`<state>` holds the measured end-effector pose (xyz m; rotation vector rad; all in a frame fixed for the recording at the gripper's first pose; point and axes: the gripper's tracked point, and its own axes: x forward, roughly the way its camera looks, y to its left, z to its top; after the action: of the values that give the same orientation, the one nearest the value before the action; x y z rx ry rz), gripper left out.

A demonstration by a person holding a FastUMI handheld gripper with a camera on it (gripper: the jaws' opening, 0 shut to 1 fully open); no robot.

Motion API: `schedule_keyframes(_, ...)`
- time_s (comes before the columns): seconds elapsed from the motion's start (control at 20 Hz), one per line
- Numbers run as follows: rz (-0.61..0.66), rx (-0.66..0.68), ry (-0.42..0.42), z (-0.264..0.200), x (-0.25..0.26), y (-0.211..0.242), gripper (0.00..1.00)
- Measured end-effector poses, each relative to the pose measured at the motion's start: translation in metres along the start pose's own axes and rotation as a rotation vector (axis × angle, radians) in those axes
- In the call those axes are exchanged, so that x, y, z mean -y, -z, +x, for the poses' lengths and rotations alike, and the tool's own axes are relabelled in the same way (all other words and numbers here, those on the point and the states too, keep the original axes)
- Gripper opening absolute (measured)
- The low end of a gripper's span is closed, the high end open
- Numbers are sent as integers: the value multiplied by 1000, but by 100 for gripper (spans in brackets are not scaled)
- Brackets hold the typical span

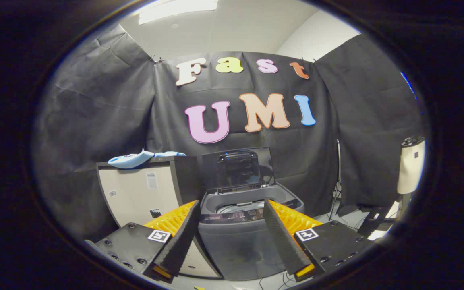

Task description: Put the clothes into the washing machine and then close the washing machine lid.

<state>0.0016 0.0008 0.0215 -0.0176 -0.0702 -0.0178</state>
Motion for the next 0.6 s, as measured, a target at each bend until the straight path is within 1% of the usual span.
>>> schedule_keyframes(0.3, -15, -10, 6, 19, -12, -1, 96)
schedule_keyframes(0.45, -28, -16, -14, 32, -37, -14, 96)
schedule_keyframes(0.55, -27, -24, -53, 41, -65, -27, 96)
schedule_keyframes(0.6, -35, -32, -59, 46, -76, -34, 96)
